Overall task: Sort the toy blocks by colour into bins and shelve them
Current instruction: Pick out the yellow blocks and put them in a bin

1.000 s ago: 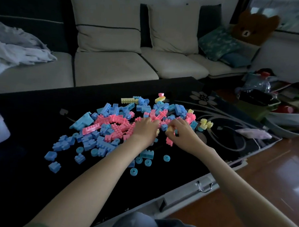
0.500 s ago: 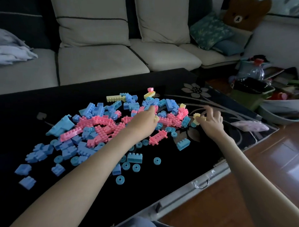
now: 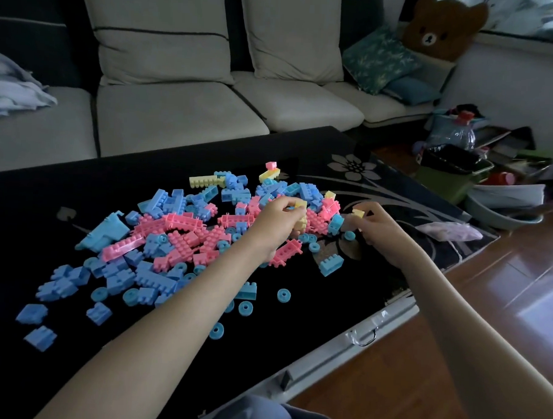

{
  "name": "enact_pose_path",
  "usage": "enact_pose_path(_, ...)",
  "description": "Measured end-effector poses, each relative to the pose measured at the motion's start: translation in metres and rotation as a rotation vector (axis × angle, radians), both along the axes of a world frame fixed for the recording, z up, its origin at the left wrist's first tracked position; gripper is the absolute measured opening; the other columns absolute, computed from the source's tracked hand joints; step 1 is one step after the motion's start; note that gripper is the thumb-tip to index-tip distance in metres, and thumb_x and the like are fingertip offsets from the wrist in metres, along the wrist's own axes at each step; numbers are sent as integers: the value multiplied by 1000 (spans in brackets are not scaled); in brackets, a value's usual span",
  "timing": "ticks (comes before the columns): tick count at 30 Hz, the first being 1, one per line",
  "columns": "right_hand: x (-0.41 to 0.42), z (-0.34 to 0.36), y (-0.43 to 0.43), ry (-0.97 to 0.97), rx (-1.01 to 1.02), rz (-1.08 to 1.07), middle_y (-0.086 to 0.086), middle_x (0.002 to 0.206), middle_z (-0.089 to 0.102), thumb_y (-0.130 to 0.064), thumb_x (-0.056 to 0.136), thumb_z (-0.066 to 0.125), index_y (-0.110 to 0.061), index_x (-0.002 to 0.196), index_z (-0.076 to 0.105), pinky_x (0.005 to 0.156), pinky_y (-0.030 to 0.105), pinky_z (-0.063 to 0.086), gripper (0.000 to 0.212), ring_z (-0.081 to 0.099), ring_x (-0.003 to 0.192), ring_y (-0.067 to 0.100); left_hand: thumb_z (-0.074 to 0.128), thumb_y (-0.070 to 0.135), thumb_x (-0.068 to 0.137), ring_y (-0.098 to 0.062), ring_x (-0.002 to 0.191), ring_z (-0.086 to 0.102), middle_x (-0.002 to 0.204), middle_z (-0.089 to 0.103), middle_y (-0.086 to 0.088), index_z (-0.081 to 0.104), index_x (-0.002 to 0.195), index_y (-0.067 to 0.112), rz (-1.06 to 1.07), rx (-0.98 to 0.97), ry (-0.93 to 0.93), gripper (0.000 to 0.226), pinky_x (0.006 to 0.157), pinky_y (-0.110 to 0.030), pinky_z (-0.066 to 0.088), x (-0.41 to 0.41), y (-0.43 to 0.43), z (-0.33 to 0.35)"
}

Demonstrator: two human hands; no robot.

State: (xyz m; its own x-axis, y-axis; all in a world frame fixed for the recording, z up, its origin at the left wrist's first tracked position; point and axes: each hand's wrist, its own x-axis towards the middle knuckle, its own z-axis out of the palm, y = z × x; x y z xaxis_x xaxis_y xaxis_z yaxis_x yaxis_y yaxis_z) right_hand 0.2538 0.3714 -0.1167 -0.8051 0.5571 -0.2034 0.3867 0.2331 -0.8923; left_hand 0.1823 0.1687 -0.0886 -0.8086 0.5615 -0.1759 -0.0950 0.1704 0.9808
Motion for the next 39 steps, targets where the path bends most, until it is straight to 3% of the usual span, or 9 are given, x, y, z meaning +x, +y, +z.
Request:
enact_pose_path(4,3,12,-10,166,-331,-143,6,98,55,-32,87,64,-17,117,56,57,24,37,34,42,66,12,53,14,97,-11,69,58,87,59,-4,56,110,12,75,102,-285,14,56,-18,50,7,-5,9)
enact_pose_path(8,2,36,-42,246,-515,-50,1,87,52,-31,89,62,-18,113,59,55,21,38,28,42,61,10,52,12,97,-12,65,59,87,61,-8,57,101,9,86,152,-394,8,51,-18,49,13,-17,17)
enact_pose_path(12,-2,56,-100,222,-536,225,3,89,55,-33,89,62,-19,114,61,73,28,46,29,49,68,13,53,17,97,-11,72,59,92,61,-5,59,112,7,105,108,-255,19,63,-19,51,15,-59,26)
enact_pose_path(20,-27,70,-285,148,-424,647,2,80,55,-28,93,57,-17,100,61,55,23,33,14,43,61,10,50,17,98,-9,65,55,75,58,0,59,86,15,275,-22,-29,15,58,-18,47,27,-226,49)
enact_pose_path(24,-26,58,-392,176,-197,835,2,73,51,-29,92,58,-15,104,59,45,18,31,18,40,50,6,53,25,96,-11,66,57,77,59,-2,58,91,14,438,-240,104,13,62,-21,50,49,-334,45)
enact_pose_path(27,-21,58,-448,203,-50,949,-5,73,51,-35,87,63,-18,111,57,52,19,37,30,44,56,6,52,24,96,-16,68,59,84,63,-8,58,98,12,516,-476,204,13,67,-27,50,66,-399,43)
enact_pose_path(32,-20,55,-512,249,359,1163,1,126,46,-36,88,59,-21,135,42,91,27,38,52,48,115,17,47,29,97,-24,97,60,109,63,-10,54,116,13,544,-1106,330,26,74,-29,44,90,-462,40)
enact_pose_path(35,-21,45,-533,241,708,1246,2,141,34,-39,90,55,-24,145,25,100,42,28,65,35,128,24,50,33,96,-24,101,59,113,61,-9,48,124,13,481,-1110,320,35,88,-34,47,96,-466,36)
enact_pose_path(39,-21,38,-536,297,982,1183,0,136,34,-20,86,52,-29,147,14,86,36,24,73,33,118,22,59,32,91,-23,110,56,125,56,-7,41,134,12,469,-1085,386,50,88,-31,44,89,-467,32)
